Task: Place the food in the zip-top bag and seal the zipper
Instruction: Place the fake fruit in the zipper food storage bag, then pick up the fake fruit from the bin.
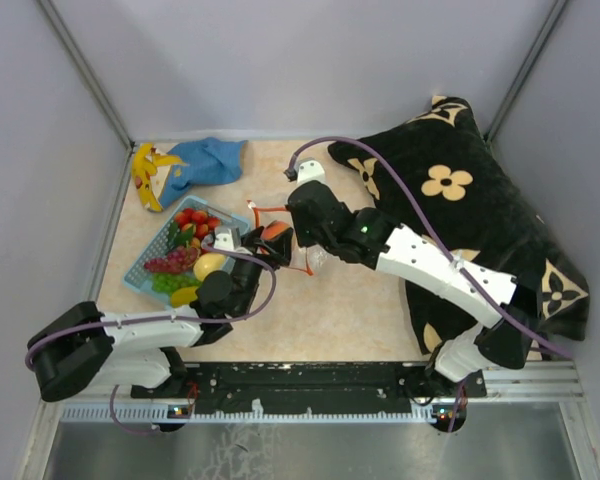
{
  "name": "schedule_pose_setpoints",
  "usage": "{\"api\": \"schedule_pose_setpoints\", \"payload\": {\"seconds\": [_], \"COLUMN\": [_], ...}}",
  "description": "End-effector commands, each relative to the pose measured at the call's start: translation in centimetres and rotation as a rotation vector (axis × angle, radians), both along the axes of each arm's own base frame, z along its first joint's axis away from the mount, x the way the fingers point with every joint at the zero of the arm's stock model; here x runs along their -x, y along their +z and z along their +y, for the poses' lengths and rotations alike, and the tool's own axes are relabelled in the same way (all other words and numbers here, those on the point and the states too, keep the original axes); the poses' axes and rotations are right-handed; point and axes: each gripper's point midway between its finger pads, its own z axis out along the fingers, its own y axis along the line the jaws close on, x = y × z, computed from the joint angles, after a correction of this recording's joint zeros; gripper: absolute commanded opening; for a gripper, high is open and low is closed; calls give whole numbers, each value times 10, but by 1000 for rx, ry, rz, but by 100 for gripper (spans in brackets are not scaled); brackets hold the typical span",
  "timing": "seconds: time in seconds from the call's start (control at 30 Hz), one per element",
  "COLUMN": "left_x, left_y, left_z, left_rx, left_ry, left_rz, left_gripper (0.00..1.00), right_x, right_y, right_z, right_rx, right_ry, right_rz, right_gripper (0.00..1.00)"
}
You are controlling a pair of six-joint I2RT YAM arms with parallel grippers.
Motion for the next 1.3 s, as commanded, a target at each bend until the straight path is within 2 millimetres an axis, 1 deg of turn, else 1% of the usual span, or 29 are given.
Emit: {"api": "schedule_pose_setpoints", "payload": {"seconds": [0.0, 0.07, 0.17, 0.37, 0.5, 0.63, 0.73, 0.9, 1.0, 1.07, 1.23, 1.27], "left_x": [0, 1, 0, 1, 0, 0, 3, 8, 15, 18, 15, 16], "left_y": [16, 19, 21, 30, 28, 30, 39, 53, 58, 61, 53, 47], "left_z": [3, -1, -6, -7, -12, -11, -9, -9, 0, 12, 36, 40], "left_rx": [-18, -27, -46, -44, -85, -98, -106, -166, -189, -206, -262, -283], "left_ry": [21, 2, -12, -23, -30, -30, -42, -75, -78, -56, -4, -2], "left_rz": [-23, -17, 7, 6, 29, 39, 41, 88, 108, 124, 203, 235], "left_gripper": [58, 68, 78, 90, 96, 98, 100, 100, 100, 99, 99, 99], "right_x": [3, 3, 3, 2, 1, -2, -5, -9, -11, -12, -13, -13], "right_y": [30, 30, 30, 29, 30, 29, 25, 22, 19, 18, 17, 17], "right_z": [4, 5, 4, 2, 2, 0, -4, -9, -14, -17, -23, -24], "right_rx": [-100, -104, -106, -101, -108, -107, -103, -106, -99, -97, -95, -93], "right_ry": [9, 12, 11, -3, -8, -14, -28, -42, -54, -62, -72, -72], "right_rz": [-57, -58, -60, -63, -58, -54, -45, -31, -26, -25, -25, -26], "right_gripper": [0, 0, 0, 0, 0, 0, 0, 0, 0, 0, 0, 0]}}
